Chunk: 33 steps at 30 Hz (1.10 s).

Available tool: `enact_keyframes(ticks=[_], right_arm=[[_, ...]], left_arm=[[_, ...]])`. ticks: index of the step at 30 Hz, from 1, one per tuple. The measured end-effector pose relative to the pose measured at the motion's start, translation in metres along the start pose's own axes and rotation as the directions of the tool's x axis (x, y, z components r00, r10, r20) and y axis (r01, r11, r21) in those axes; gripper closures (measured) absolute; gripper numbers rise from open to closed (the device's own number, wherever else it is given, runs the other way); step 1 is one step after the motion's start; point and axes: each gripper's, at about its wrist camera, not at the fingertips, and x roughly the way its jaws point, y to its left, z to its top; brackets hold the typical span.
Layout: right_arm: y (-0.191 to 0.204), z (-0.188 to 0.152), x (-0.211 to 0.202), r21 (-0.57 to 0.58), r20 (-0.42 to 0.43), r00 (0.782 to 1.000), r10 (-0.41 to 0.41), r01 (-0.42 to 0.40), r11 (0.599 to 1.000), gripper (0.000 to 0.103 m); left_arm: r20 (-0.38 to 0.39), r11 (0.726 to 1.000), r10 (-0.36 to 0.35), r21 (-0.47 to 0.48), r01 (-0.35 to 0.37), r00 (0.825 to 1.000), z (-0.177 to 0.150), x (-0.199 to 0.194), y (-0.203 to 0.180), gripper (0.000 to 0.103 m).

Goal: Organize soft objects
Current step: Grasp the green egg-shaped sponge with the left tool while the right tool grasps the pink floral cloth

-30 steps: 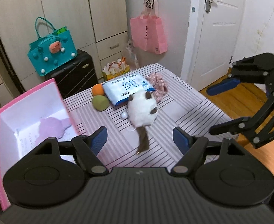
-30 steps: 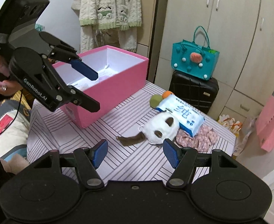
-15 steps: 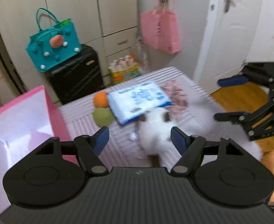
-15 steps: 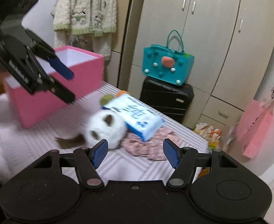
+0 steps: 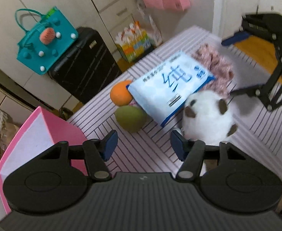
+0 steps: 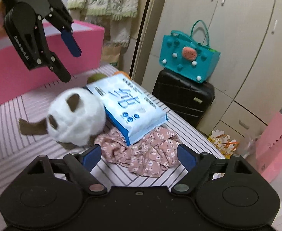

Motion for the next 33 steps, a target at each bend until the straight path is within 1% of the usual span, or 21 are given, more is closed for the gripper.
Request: enact_keyframes(ticks=[1, 3, 6, 8, 13, 17, 21, 23, 28, 33], right_arm=[[-0.002, 0.0, 0.004, -0.002, -0.005, 1.0, 0.009, -0.009, 1.0, 0.014], [-0.006, -0.001, 0.009, -0.002, -0.003, 0.999, 0.032, -0.032, 0.999, 0.014], [-0.01, -0.002, 0.014, -0.013, 0.003, 0.998, 0.065, -0.065, 0.998, 0.013], [-0.012, -0.002, 0.018, -0.028, -0.006, 0.997, 0.071, -0.072, 0.997, 0.012], [-0.017, -0.001, 0.028, -0.048, -0.032, 0.993, 0.112, -0.113, 0.992, 0.011], [-0.022, -0.001, 0.032, -0.05, -0.038, 0.989, 0.144, -0.146, 0.988, 0.011], [-0.028, -0.001, 0.035, -0.036, -0.037, 0.984, 0.174, -0.175, 0.984, 0.011], [-0.033, -0.001, 0.039, -0.021, -0.038, 0.982, 0.186, -0.187, 0.982, 0.011], [-0.033, 0.0, 0.041, -0.009, -0.038, 0.98, 0.194, -0.195, 0.981, 0.011], [-0.029, -0.002, 0.04, 0.0, -0.026, 0.983, 0.182, -0.182, 0.983, 0.012]], left_arm=[[-0.019, 1.0, -0.003, 0.005, 0.003, 1.0, 0.003, 0.005, 0.002, 0.047], [-0.034, 1.0, -0.004, 0.02, 0.005, 0.999, 0.006, 0.012, 0.005, 0.048], [-0.042, 0.999, -0.006, 0.036, 0.007, 0.999, 0.011, 0.019, 0.009, 0.048], [-0.056, 0.999, -0.013, 0.046, 0.016, 0.998, 0.014, 0.024, 0.012, 0.048], [-0.104, 0.995, -0.057, 0.07, 0.064, 0.993, 0.025, 0.035, 0.021, 0.048], [-0.113, 0.994, -0.096, 0.044, 0.102, 0.989, 0.031, 0.04, 0.033, 0.048], [-0.074, 0.992, -0.126, 0.003, 0.126, 0.989, 0.033, 0.041, 0.042, 0.048], [-0.071, 0.991, -0.135, -0.002, 0.135, 0.988, 0.034, 0.043, 0.045, 0.048], [-0.094, 0.991, -0.131, 0.007, 0.132, 0.987, 0.038, 0.052, 0.043, 0.048], [-0.133, 0.991, -0.131, -0.011, 0.131, 0.982, 0.036, 0.065, 0.044, 0.048]])
